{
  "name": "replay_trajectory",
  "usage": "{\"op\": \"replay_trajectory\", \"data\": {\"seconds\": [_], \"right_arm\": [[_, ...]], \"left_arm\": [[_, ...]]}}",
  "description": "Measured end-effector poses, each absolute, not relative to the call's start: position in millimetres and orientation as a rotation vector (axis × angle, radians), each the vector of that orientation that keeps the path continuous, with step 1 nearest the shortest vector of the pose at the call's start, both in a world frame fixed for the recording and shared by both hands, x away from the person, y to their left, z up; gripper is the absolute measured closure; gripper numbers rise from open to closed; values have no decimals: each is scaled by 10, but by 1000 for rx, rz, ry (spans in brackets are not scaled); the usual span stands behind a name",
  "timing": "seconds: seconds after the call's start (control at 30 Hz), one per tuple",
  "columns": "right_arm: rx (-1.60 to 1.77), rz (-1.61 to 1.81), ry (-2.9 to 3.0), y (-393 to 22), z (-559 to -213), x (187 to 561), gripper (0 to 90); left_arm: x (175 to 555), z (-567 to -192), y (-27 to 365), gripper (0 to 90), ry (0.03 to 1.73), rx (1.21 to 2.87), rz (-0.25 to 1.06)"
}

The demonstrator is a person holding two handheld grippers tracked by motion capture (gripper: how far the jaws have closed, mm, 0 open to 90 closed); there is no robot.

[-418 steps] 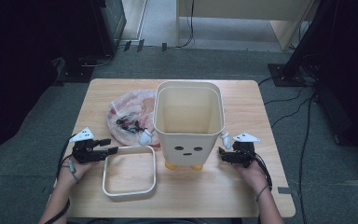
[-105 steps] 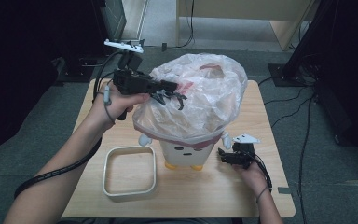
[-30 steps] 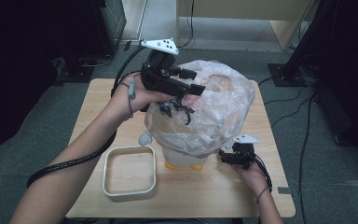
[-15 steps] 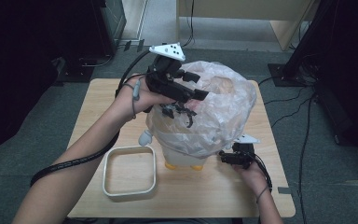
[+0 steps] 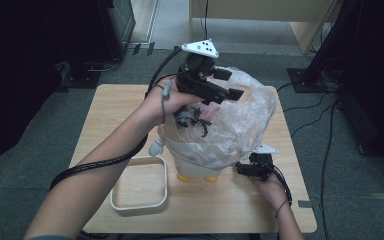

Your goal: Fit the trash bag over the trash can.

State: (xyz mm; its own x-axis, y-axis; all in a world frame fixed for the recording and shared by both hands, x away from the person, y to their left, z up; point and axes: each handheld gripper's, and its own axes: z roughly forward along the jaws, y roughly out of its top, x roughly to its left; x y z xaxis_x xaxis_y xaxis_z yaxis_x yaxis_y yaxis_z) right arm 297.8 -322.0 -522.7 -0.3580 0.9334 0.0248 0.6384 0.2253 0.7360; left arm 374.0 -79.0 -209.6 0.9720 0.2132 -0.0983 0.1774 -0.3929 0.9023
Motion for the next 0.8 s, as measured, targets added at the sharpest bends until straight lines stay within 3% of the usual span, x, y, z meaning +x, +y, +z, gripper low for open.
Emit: {"op": "replay_trajectory", "data": {"seconds": [0.23,0.3,0.47,0.8], "right_arm": [[1446,935,2082,-3219,-5227,2978,152],[1446,935,2082,-3219,-5227,2978,152],[1449,936,2082,-3218,-5227,2976,152],[1448,936,2082,-3218,-5227,2976,152]], "left_arm": [[3714,-2281,-849,253,285,2019,0],[3715,-2322,-837,210,274,2023,-9],[3699,-2397,-812,208,311,2067,35],[3710,-2472,-739,208,250,2041,4]]}}
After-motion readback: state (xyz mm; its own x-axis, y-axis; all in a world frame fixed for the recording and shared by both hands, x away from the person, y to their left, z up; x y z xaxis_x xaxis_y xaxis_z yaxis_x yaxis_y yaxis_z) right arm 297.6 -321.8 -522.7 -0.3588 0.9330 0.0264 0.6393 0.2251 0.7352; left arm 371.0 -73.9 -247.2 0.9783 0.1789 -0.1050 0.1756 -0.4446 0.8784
